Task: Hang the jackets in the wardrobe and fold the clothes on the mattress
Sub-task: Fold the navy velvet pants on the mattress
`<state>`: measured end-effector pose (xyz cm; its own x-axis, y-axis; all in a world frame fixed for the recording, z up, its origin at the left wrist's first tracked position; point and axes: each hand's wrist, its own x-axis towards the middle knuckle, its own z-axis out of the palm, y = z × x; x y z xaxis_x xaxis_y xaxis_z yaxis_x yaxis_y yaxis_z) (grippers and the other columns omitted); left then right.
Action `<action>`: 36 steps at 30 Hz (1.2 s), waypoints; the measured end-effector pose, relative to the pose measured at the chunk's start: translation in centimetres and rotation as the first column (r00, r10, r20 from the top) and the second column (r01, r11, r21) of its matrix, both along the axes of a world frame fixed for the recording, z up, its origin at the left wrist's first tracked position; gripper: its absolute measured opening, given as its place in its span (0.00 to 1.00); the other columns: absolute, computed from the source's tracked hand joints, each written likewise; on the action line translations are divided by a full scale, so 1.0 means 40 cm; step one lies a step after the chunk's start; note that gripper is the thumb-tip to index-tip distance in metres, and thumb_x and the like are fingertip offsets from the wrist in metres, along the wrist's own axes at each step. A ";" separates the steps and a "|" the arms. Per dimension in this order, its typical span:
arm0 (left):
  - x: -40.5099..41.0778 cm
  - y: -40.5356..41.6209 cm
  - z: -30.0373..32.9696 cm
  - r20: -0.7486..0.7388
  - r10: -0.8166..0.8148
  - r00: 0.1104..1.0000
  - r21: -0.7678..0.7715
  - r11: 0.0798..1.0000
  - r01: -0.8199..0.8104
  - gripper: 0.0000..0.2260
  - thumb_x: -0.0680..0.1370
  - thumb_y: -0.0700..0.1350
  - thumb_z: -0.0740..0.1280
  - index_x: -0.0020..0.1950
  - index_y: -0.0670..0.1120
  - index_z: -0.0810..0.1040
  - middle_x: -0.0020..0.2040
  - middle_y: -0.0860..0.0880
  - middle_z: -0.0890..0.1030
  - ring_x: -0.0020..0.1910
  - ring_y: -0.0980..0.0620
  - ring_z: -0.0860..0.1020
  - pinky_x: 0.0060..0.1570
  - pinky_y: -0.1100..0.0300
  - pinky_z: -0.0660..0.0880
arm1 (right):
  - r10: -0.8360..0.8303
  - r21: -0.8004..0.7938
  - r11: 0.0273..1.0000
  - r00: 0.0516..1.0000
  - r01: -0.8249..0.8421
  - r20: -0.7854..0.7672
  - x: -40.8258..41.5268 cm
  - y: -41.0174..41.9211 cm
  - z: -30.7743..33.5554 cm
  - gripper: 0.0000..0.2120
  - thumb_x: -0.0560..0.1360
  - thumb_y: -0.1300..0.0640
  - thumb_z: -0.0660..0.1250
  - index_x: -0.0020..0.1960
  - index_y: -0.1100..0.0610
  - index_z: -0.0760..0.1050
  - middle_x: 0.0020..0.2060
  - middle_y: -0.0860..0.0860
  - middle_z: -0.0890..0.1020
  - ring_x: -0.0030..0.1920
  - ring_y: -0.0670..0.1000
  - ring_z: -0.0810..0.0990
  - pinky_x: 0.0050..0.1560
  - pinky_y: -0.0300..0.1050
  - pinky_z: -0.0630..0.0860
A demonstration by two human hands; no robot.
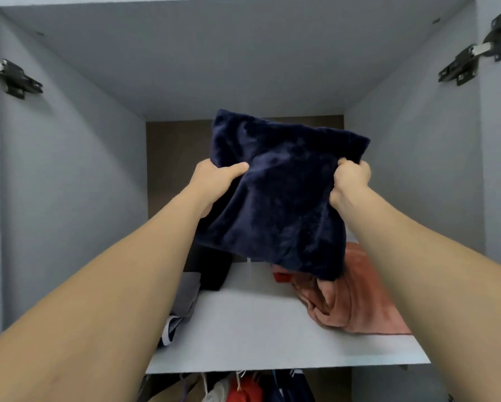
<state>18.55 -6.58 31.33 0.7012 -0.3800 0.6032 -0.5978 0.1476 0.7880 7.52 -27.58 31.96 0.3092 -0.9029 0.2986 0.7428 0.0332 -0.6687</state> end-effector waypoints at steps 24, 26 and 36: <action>0.289 -0.640 0.029 -0.413 -0.085 0.907 -0.281 0.959 -0.039 0.22 0.74 0.47 0.73 0.66 0.44 0.72 0.53 0.47 0.80 0.48 0.44 0.79 0.53 0.49 0.79 | -0.521 -0.414 0.823 0.807 0.389 -0.277 0.247 -0.519 0.175 0.10 0.80 0.58 0.58 0.60 0.56 0.73 0.52 0.53 0.78 0.49 0.55 0.76 0.52 0.48 0.76; 0.304 -0.669 0.020 -0.427 -0.060 0.902 -0.236 0.971 -0.047 0.22 0.74 0.46 0.73 0.66 0.43 0.73 0.55 0.46 0.80 0.49 0.42 0.79 0.56 0.48 0.79 | -0.526 -0.422 0.824 0.787 0.378 -0.323 0.265 -0.553 0.160 0.14 0.80 0.60 0.58 0.64 0.57 0.72 0.57 0.54 0.78 0.51 0.55 0.76 0.53 0.48 0.74; 0.383 -0.788 -0.073 -0.436 -0.010 0.900 0.315 0.935 0.163 0.18 0.84 0.43 0.58 0.73 0.39 0.71 0.67 0.39 0.76 0.65 0.40 0.76 0.62 0.51 0.75 | -0.721 -0.685 0.684 0.371 0.249 -0.585 0.348 -0.647 0.040 0.29 0.80 0.52 0.57 0.77 0.60 0.55 0.74 0.60 0.63 0.71 0.63 0.65 0.68 0.57 0.65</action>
